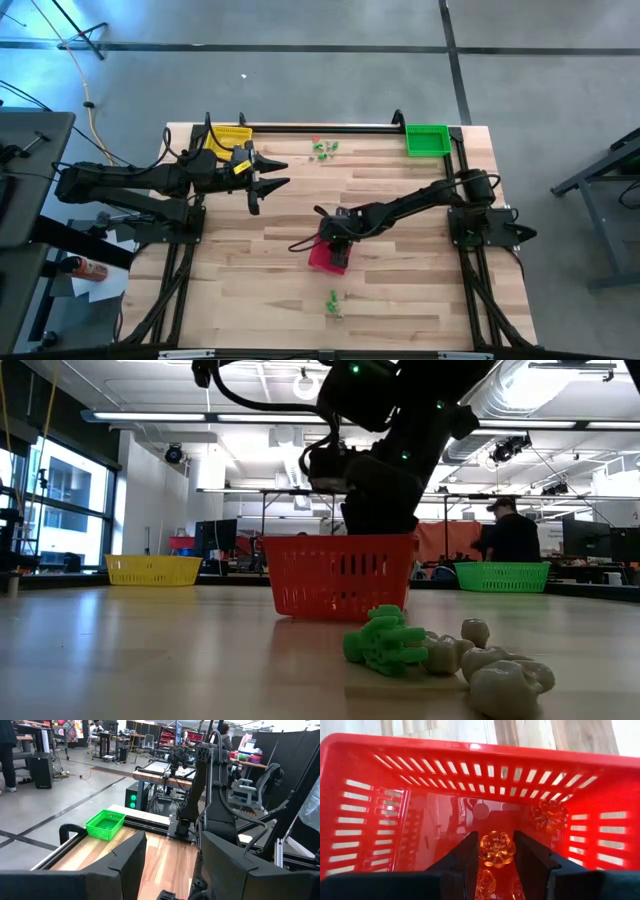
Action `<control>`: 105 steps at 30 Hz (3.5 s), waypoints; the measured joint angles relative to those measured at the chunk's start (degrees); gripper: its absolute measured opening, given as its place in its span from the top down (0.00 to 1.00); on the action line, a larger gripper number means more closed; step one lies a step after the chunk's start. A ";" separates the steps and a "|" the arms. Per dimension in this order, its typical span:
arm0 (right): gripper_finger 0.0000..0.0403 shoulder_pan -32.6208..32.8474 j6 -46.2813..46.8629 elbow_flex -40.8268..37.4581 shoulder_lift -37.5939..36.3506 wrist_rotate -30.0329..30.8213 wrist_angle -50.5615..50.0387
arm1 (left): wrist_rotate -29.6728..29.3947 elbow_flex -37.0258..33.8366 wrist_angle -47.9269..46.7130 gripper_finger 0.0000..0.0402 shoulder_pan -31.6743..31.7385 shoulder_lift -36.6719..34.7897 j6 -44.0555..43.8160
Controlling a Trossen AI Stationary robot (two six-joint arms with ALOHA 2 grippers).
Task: Sort Halloween decoration
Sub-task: Put the orange pumpkin toy into the red bin
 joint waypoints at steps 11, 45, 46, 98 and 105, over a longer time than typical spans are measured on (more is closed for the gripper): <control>0.71 0.00 -1.32 0.22 0.00 -0.75 -0.16 | 0.00 0.00 0.00 0.55 -0.01 0.00 0.00; 0.51 9.65 13.82 -16.28 -41.78 18.28 -15.39 | 0.01 0.00 -0.11 0.55 -0.01 0.00 0.00; 0.51 10.66 16.13 -18.24 -43.95 19.13 -13.29 | 0.00 0.00 -0.01 0.55 -0.02 0.00 0.00; 0.51 -2.52 -6.02 -28.41 -52.06 25.49 37.51 | -3.41 3.63 0.76 0.55 0.91 14.34 -16.84; 0.51 -6.95 -5.89 -28.41 -52.06 25.45 37.51 | -3.59 17.70 -22.19 0.55 13.24 26.08 -21.96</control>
